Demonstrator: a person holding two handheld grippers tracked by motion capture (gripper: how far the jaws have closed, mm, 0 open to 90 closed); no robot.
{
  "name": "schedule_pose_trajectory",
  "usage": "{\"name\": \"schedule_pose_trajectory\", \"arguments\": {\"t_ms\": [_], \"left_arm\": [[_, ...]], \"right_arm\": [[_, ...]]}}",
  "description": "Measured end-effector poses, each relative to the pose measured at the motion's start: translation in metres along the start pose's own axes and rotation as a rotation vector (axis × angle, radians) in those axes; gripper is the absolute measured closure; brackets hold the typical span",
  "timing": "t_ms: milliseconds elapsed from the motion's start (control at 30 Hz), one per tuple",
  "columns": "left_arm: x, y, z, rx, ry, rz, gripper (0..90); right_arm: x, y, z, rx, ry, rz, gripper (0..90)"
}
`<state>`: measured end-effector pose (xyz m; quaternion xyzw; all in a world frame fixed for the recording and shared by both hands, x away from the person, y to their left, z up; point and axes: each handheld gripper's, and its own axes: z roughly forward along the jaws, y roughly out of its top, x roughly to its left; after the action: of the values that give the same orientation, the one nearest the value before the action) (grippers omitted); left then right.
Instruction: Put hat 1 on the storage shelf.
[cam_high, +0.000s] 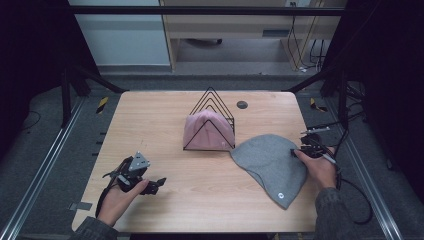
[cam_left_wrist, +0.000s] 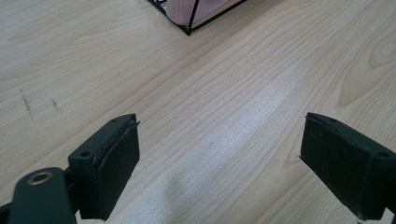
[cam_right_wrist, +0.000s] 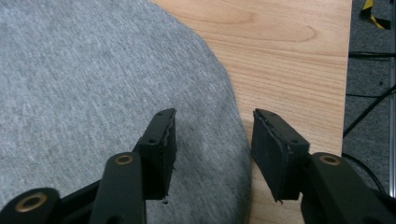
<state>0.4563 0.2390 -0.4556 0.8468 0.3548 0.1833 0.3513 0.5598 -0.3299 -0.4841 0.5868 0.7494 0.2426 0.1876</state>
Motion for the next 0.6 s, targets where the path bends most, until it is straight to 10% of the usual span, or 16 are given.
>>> {"name": "schedule_pose_trajectory", "arguments": {"t_ms": [300, 600], "left_arm": [[-0.002, 0.000, 0.003, 0.008, -0.003, 0.013, 11.3], [-0.003, 0.000, 0.005, 0.020, -0.013, 0.025, 11.4]], "right_arm": [[0.006, 0.000, -0.002, 0.005, 0.061, -0.048, 84.0], [0.033, 0.007, -0.038, -0.082, 0.088, -0.162, 85.6]]}}
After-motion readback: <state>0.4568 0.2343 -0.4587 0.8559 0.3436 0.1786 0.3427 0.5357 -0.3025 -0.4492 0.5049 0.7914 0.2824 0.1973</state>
